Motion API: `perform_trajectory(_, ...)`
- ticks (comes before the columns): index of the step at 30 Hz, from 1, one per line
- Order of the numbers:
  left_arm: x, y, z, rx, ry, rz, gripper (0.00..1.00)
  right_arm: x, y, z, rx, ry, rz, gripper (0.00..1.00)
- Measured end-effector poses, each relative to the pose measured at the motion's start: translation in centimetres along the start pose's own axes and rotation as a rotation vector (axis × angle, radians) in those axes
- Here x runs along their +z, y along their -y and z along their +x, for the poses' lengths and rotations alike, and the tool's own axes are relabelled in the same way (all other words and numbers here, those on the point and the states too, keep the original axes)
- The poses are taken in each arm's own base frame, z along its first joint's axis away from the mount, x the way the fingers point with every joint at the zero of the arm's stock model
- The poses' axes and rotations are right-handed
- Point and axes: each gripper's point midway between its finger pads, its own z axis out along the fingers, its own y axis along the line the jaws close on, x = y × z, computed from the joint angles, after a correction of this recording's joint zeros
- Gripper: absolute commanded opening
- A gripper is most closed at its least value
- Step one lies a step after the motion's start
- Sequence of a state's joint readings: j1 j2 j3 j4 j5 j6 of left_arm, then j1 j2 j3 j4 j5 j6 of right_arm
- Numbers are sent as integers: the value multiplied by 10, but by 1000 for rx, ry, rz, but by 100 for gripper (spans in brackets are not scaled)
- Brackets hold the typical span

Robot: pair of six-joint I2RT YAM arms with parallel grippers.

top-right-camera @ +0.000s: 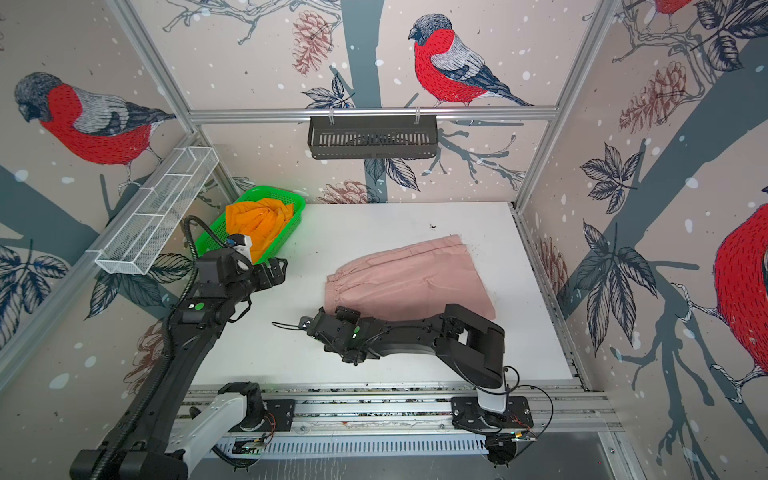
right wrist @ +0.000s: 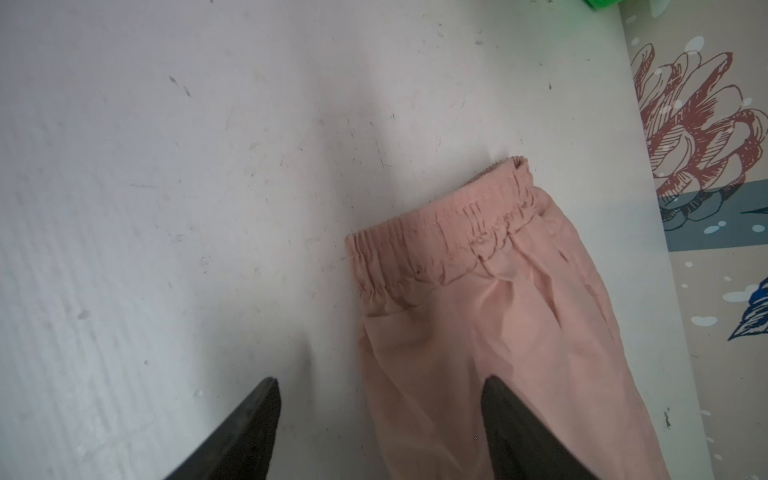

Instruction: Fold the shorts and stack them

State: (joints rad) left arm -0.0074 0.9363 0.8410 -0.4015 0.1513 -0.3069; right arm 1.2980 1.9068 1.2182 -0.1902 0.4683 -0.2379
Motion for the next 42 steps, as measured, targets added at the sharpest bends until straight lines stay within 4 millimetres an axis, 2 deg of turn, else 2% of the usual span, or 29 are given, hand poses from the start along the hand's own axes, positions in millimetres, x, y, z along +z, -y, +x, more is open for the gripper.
perform_trajectory(7,7,-5,8,-10,-38,-11,98,26,-3,17,-54,-75,58,80)
perform_trajectory(11,7,-4,8,-11,-39,-7,98,33,4,13,-61,-67,125,80)
perform_trajectory(14,8,-4,9,-13,-40,-6,98,36,10,13,-52,-59,161,76)
perform_trajectory(23,16,-10,30,-60,-94,-9,98,44,13,28,-10,-50,123,27)
perform_trajectory(26,19,-12,38,-85,-107,-11,98,41,9,30,28,-20,86,4)
perform_trajectory(35,42,-5,77,-206,-181,96,98,31,16,30,244,131,-44,2)
perform_trajectory(42,58,12,106,-318,-238,246,98,20,23,25,405,250,-127,2)
